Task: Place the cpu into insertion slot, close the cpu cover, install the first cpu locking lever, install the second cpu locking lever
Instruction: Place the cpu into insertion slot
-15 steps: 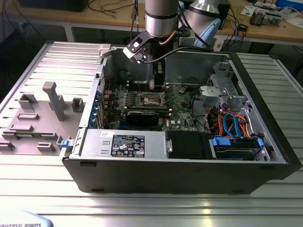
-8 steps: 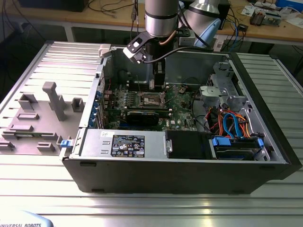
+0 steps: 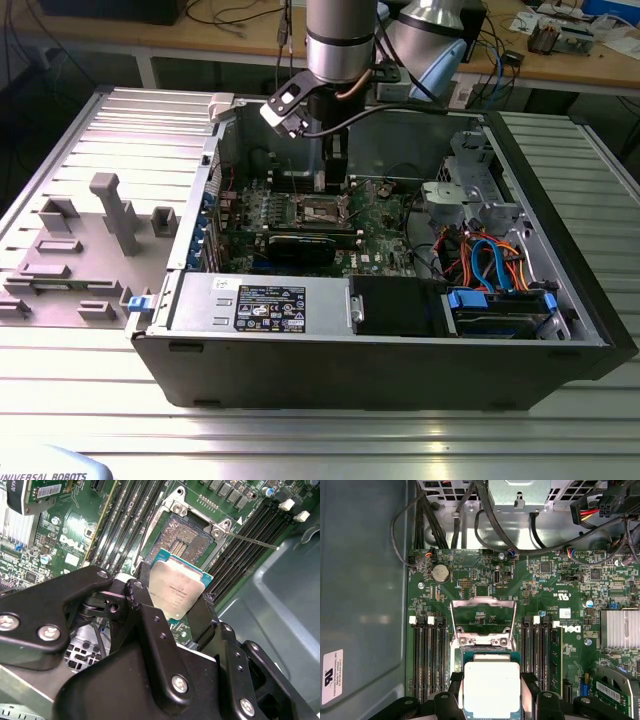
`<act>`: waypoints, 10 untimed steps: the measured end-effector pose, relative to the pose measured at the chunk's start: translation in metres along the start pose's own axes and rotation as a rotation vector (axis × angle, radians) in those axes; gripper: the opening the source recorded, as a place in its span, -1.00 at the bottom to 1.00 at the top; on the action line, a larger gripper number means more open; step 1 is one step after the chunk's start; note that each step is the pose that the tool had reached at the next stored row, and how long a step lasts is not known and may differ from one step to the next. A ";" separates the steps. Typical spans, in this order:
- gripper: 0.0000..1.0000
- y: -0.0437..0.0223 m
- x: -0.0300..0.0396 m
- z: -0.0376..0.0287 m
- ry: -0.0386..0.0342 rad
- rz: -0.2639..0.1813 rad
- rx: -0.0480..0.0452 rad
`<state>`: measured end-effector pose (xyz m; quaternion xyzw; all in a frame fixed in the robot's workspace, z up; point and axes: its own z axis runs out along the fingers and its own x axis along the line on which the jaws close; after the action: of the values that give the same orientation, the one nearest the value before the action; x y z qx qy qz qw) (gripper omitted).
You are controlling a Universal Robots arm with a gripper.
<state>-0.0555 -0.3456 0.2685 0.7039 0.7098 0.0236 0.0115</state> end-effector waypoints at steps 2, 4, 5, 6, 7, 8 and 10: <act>0.08 0.0000 0.0002 0.0014 0.0001 0.000 0.0045; 0.08 -0.0001 0.0005 0.0038 0.0002 0.000 0.0198; 0.08 -0.0003 0.0007 0.0058 0.0001 0.001 0.0233; 0.08 -0.0004 0.0009 0.0076 0.0001 0.001 0.0247; 0.08 -0.0005 0.0011 0.0097 0.0000 0.000 0.0259; 0.08 -0.0005 0.0011 0.0115 0.0001 0.000 0.0261; 0.08 -0.0006 0.0010 0.0131 -0.0001 0.000 0.0262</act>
<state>-0.0555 -0.3443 0.2554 0.7041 0.7099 0.0143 0.0023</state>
